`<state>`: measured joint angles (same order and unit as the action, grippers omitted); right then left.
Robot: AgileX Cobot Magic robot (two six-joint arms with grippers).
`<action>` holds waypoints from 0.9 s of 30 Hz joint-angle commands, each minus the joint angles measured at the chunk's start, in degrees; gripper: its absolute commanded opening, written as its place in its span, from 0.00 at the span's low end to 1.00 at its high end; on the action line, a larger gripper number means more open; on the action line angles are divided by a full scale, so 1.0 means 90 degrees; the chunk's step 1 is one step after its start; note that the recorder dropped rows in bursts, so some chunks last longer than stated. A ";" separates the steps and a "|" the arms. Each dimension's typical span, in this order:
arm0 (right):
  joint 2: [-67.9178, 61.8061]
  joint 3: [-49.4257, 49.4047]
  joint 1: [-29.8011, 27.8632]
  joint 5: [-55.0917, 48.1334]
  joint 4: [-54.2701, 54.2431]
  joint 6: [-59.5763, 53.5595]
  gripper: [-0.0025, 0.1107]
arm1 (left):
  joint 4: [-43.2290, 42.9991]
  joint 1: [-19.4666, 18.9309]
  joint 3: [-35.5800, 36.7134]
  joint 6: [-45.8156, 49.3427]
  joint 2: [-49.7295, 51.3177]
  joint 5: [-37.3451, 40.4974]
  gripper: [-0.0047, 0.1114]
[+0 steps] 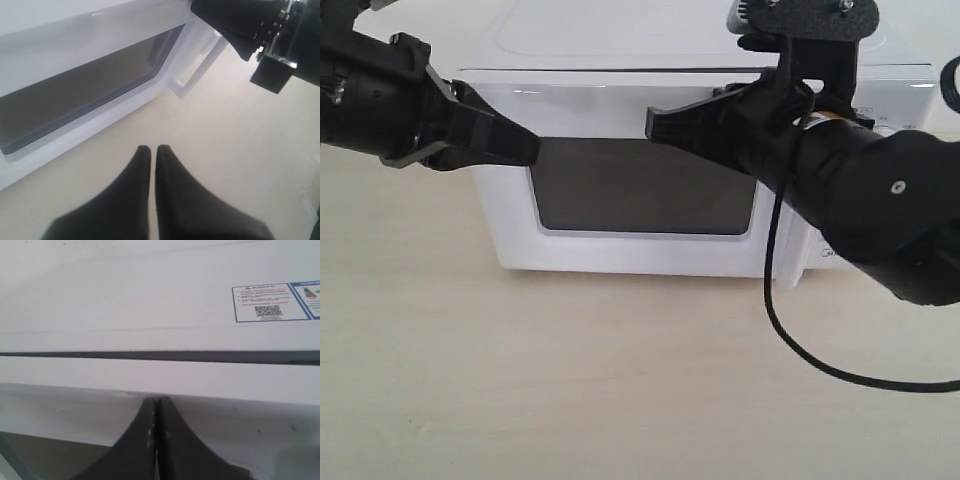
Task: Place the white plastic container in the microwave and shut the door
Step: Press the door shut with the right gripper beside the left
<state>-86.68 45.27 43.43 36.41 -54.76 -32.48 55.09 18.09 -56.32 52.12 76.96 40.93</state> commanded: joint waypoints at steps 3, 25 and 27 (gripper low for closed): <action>-0.0102 0.0263 -0.0056 0.0283 -0.0206 -0.0182 0.02 | 0.0068 0.0048 0.0028 0.0031 0.0002 -0.0101 0.08; -0.0425 0.0263 -0.0194 0.0428 -0.0515 -0.0598 0.02 | 0.0099 0.0048 0.0028 0.0031 0.0002 -0.0100 0.08; -0.0409 0.0263 -0.0194 0.0428 -0.0515 -0.0598 0.02 | 0.0099 0.0048 0.0028 0.0031 0.0002 -0.0100 0.08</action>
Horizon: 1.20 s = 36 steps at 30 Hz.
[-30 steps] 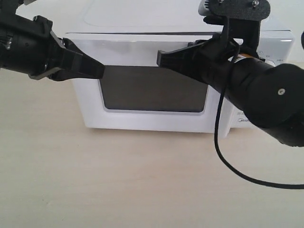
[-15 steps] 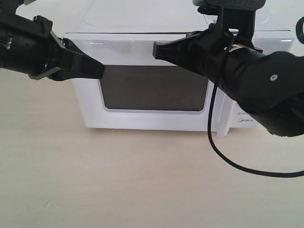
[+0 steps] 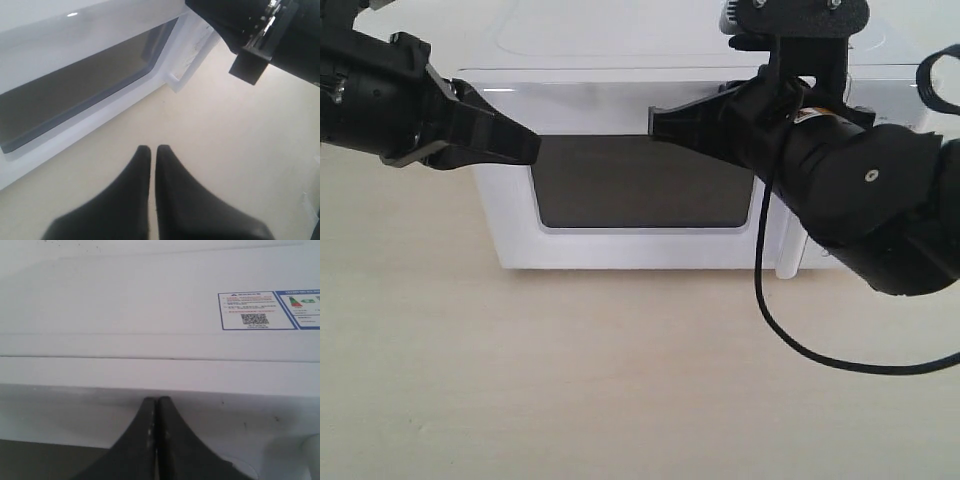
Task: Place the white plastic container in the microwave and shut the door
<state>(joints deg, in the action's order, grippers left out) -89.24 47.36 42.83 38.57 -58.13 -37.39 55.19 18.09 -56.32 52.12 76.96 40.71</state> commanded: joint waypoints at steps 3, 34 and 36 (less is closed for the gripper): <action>0.0005 0.0030 -0.0127 0.0207 -0.0141 -0.0053 0.02 | 0.0087 0.0048 0.0028 0.0031 0.0002 -0.0075 0.08; 0.5421 -0.1990 -0.0112 -0.1147 -0.4647 -0.6278 0.02 | 0.0087 0.0048 0.0028 0.0031 0.0002 -0.0075 0.08; 0.5656 -0.2171 -0.0112 -0.1147 -0.4647 -0.6253 0.02 | 0.0087 0.0048 0.0028 0.0031 0.0002 -0.0075 0.08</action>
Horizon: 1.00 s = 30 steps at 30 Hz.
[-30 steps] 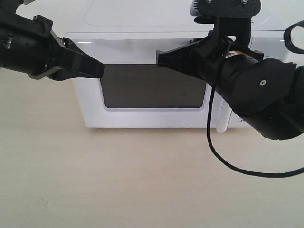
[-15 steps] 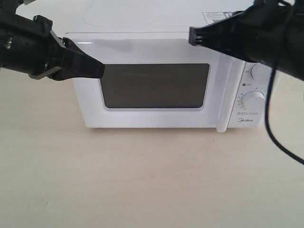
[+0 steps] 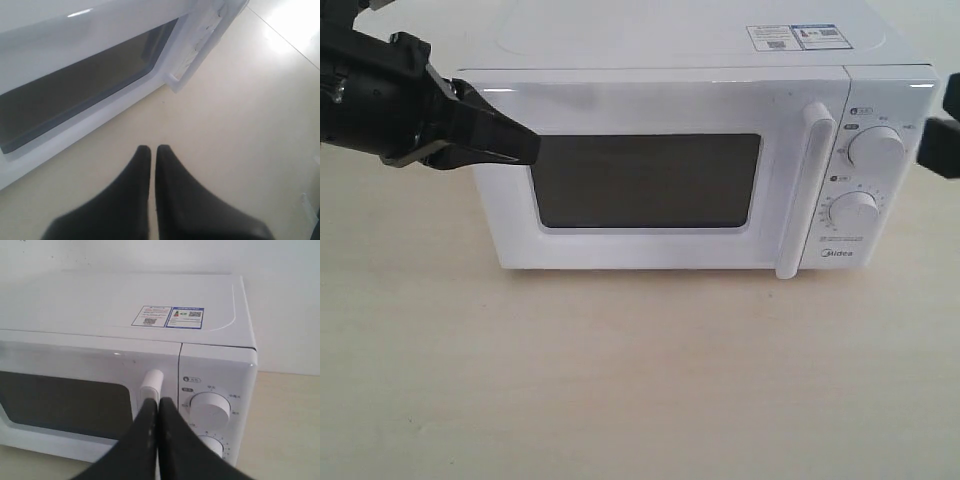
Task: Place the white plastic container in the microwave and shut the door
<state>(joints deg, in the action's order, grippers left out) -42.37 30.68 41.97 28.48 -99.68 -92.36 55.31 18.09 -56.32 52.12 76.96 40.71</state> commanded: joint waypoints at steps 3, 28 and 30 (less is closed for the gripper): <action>0.0686 -0.0480 -0.0017 -0.0026 -0.0029 -0.0081 0.02 | 0.0075 0.0048 0.0028 0.0031 0.0002 -0.0075 0.08; 0.0817 -0.0519 -0.0017 -0.0026 -0.0029 -0.0068 0.02 | 0.0073 0.0048 0.0028 0.0031 -0.0013 -0.0075 0.08; 0.0817 -0.0519 -0.0017 -0.0026 -0.0029 -0.0068 0.02 | 0.0073 0.0048 0.0028 0.0031 -0.0090 -0.0075 0.08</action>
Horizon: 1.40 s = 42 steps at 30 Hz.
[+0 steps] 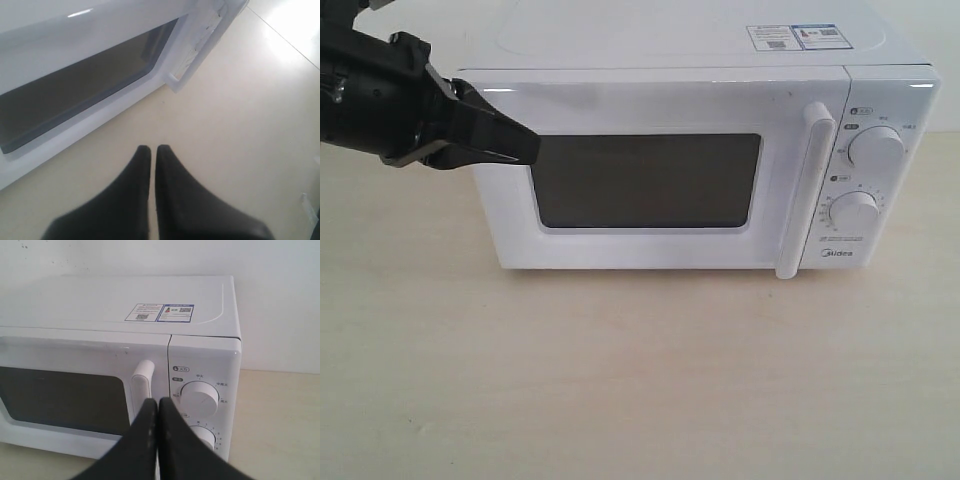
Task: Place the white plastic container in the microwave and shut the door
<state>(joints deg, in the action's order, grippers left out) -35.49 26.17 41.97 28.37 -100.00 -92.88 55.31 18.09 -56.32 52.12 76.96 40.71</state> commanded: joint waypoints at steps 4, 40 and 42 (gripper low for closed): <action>0.0053 -0.0018 -0.0017 -0.0014 0.0006 -0.0010 0.02 | -0.0500 0.0048 0.0028 0.0791 -0.0452 -0.0312 0.08; 0.0047 -0.0018 -0.0017 -0.0014 0.0006 -0.0021 0.02 | -0.2180 -0.0991 0.3144 0.0111 -0.6751 -0.2676 0.08; 0.0047 -0.0018 -0.0017 -0.0014 0.0006 -0.0021 0.02 | -0.2180 -0.1025 0.3594 0.0016 -0.6924 -0.3096 0.08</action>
<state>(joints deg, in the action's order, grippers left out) -35.49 26.17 41.97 28.37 -100.00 -92.77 35.97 9.27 -29.21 53.67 16.55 18.15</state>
